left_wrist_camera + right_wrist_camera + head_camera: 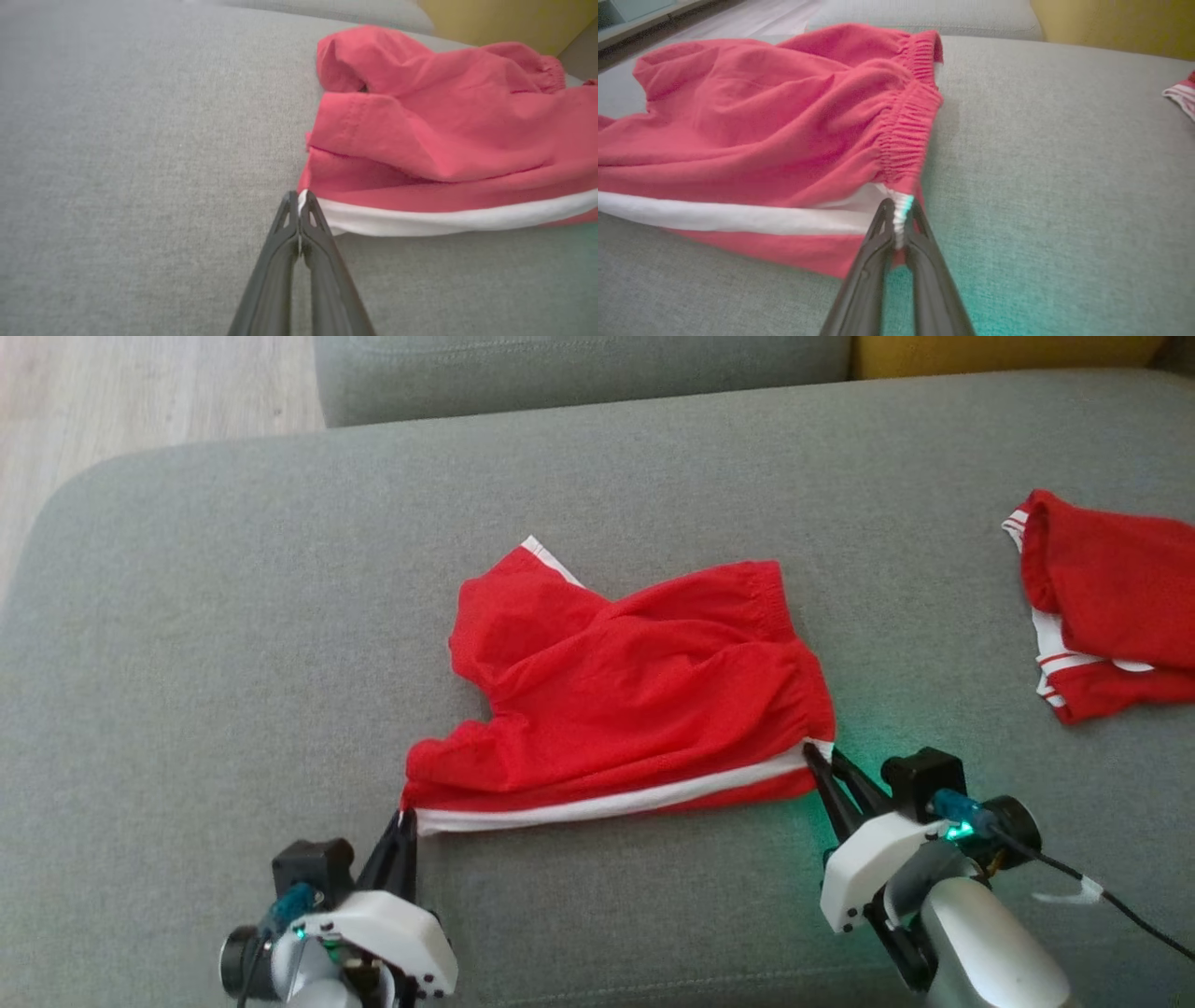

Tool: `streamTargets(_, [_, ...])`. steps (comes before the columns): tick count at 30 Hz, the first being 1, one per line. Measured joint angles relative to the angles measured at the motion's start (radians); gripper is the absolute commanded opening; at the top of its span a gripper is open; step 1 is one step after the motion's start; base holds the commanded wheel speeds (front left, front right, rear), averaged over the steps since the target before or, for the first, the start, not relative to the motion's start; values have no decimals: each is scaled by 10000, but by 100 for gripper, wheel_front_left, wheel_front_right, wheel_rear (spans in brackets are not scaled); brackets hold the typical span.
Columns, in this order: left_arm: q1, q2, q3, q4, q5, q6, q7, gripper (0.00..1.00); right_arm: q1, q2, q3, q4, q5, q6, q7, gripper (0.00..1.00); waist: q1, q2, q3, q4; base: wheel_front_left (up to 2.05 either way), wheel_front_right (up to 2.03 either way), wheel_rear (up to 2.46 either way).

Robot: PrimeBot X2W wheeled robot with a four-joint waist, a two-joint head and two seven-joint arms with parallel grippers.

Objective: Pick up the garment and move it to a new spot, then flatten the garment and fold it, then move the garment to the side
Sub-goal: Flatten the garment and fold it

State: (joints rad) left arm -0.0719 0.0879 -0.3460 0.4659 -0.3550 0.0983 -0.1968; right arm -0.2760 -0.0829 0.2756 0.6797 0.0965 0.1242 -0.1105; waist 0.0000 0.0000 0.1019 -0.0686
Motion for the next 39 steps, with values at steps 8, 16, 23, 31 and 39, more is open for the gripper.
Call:
streamTargets(8, [-61, 221, 215, -1622, -113, -13, -376, 0, 34, -437, 211, -1749, 575, 0, -259, 0, 0, 0, -482, -158, 0, 0, 0])
streamTargets(16, [-572, 777, 474, -4054, 107, 15, -420, 0, 541, -1047, 134, -4972, 872, 0, 219, 0, 0, 0, -1031, -306, 0, 0, 0])
streamTargets(23, [-1185, 1442, 633, -6763, 635, 176, 244, 0, 793, -1538, -290, -8575, 1012, 0, 1158, 0, 0, 0, -1361, -460, 0, 0, 0])
streamTargets(31, [-3036, 2017, 673, -8822, 1091, 54, 1473, 0, 611, -1866, -602, -10995, 959, 0, 2265, 0, 0, 0, -1238, -450, 0, 0, 0])
streamTargets(39, [-4727, 2161, 692, -6974, 882, -385, 2301, 0, -967, -1900, -12, -9430, 1950, 0, 2782, 0, 0, 0, -374, -390, 0, 0, 0])
